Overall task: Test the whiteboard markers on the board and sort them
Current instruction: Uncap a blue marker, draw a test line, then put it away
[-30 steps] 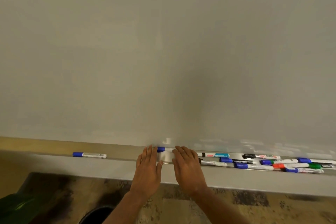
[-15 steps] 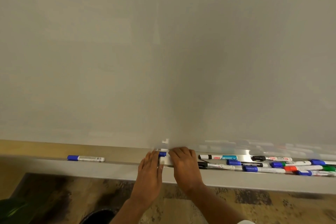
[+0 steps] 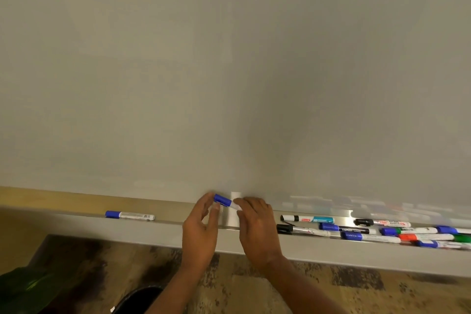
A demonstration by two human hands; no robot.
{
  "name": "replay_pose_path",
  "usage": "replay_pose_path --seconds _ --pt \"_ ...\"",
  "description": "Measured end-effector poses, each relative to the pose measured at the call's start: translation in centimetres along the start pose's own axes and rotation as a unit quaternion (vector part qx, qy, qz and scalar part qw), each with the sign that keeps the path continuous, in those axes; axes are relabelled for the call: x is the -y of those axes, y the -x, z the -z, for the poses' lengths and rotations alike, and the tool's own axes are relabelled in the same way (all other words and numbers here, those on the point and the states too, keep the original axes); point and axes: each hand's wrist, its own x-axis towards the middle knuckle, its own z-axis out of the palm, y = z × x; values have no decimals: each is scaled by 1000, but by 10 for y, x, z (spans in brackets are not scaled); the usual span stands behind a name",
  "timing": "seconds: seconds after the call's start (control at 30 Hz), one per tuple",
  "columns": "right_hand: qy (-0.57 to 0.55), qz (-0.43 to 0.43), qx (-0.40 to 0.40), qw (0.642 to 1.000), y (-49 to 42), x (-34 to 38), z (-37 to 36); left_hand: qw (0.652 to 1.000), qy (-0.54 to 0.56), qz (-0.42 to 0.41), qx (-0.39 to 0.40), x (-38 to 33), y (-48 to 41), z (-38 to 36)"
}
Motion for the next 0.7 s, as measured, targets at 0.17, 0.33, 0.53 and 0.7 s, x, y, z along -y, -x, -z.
replay_pose_path --seconds 0.17,0.33,0.53,0.7 --pt "-274 -117 42 954 -15 38 54 986 146 19 75 -61 9 10" --pt "-398 -182 104 893 -38 71 128 960 239 17 142 -126 29 18" --pt "-467 -209 136 848 -50 105 220 934 289 -8 208 -195 61 21" --pt "-497 -210 143 830 -53 118 278 920 288 -41 263 -250 94 18"
